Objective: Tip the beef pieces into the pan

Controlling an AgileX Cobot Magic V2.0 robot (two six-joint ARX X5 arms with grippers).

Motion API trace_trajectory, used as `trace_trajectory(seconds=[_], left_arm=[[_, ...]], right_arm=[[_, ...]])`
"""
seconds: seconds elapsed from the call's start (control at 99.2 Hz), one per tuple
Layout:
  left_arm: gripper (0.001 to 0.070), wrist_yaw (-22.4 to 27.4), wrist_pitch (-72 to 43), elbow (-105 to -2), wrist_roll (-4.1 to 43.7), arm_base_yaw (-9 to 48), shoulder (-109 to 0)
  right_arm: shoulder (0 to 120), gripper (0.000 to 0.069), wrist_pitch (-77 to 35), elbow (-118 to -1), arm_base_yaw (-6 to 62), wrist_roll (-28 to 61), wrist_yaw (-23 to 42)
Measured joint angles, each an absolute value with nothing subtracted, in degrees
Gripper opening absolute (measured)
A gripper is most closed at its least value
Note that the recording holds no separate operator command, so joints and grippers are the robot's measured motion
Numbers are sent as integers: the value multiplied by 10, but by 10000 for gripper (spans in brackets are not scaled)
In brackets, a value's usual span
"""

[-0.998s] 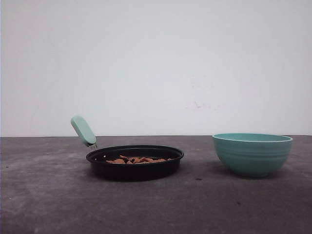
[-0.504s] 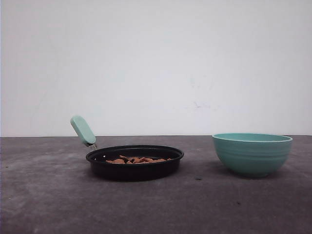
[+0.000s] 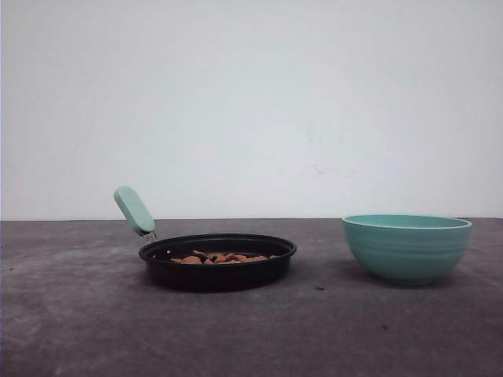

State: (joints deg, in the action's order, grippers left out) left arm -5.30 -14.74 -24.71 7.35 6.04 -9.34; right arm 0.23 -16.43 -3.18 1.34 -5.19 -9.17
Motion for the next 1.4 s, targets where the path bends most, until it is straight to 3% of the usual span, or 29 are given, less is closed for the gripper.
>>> trace_trajectory(seconds=[0.181, 0.494, 0.635, 0.907, 1.402], left_arm=[[23, -41, -115, -92, 124, 22, -2], [23, -16, -131, -27, 129, -9, -3], [22, 19, -115, -23, 111, -9, -2], [22, 19, -115, -23, 81, -9, -2], [22, 19, -115, -23, 79, -9, -2]], right_arm=[[2, 11, -164, -32, 13, -51, -91], [3, 11, -164, -32, 13, -49, -90], [3, 11, -162, -32, 13, -49, -90], [3, 11, -161, -32, 13, -49, -90], [3, 11, -160, -32, 13, -49, -90]])
